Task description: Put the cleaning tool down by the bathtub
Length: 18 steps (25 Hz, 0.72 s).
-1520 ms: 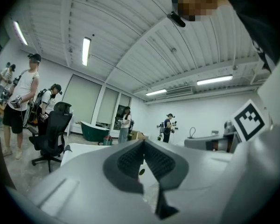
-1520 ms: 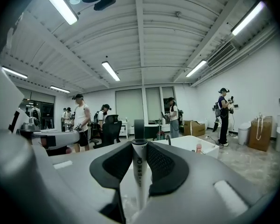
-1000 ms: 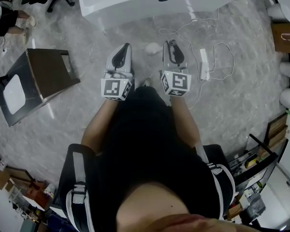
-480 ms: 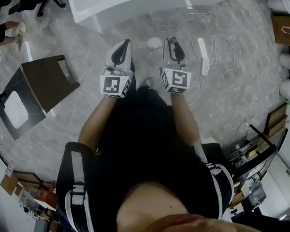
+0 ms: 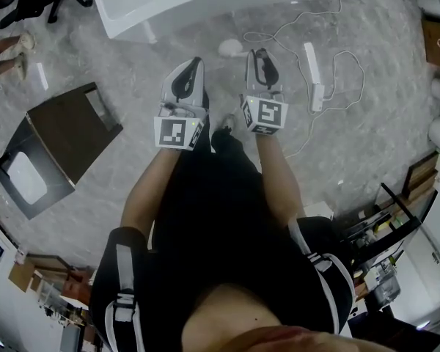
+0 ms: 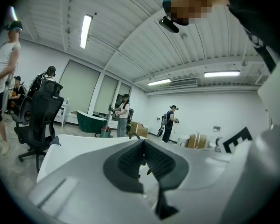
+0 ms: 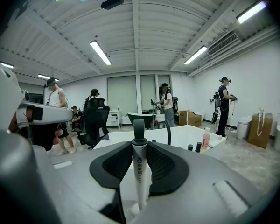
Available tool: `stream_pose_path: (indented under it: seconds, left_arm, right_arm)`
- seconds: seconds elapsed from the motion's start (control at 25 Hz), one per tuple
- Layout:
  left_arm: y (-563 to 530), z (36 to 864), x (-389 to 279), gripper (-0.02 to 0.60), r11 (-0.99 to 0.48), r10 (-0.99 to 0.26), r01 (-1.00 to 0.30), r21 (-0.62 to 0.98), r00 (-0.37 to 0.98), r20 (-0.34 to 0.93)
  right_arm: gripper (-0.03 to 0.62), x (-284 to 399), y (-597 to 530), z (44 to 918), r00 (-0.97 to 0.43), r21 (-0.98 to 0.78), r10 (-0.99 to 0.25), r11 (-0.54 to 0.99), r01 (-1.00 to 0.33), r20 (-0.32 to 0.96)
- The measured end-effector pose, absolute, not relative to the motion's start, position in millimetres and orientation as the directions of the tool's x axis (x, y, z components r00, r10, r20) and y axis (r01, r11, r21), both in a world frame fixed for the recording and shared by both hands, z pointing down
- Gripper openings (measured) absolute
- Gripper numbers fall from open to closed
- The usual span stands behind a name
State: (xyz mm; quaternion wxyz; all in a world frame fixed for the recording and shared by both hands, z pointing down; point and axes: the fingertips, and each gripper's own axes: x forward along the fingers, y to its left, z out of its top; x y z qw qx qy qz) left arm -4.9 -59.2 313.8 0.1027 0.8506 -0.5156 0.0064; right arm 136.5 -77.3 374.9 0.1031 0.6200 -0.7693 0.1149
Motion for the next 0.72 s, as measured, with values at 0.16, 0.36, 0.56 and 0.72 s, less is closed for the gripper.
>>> stream_pose_path:
  seconds: [0.16,0.36,0.56,0.72]
  left_arm:
    - [-80,336,-8,0.009,-0.444,-0.875,-0.878,0.176,0.468,0.124]
    - [-103,380,-15,0.009,-0.446,-0.867,-0.874,0.193,0.475,0.15]
    - [-119,419,-29,0.009,-0.417,-0.873,-0.887,0.197,0.451,0.184]
    - [-128,445,-34,0.009,-0.418,-0.868,-0.884,0.209,0.456,0.195]
  right_arm:
    - [0.098,138,-99,408,-0.183,-0.044,-0.928,0.178,-0.983,0.324]
    - [0.098,138,-123,460,-0.151,-0.032,-0.922,0.149,-0.988,0.358]
    - [0.098,134,-139,507,-0.145,-0.019,-0.905,0.15,-0.988,0.4]
    - [0.098,130,-149,539,-0.154,-0.006,-0.895,0.167,-0.986,0.418]
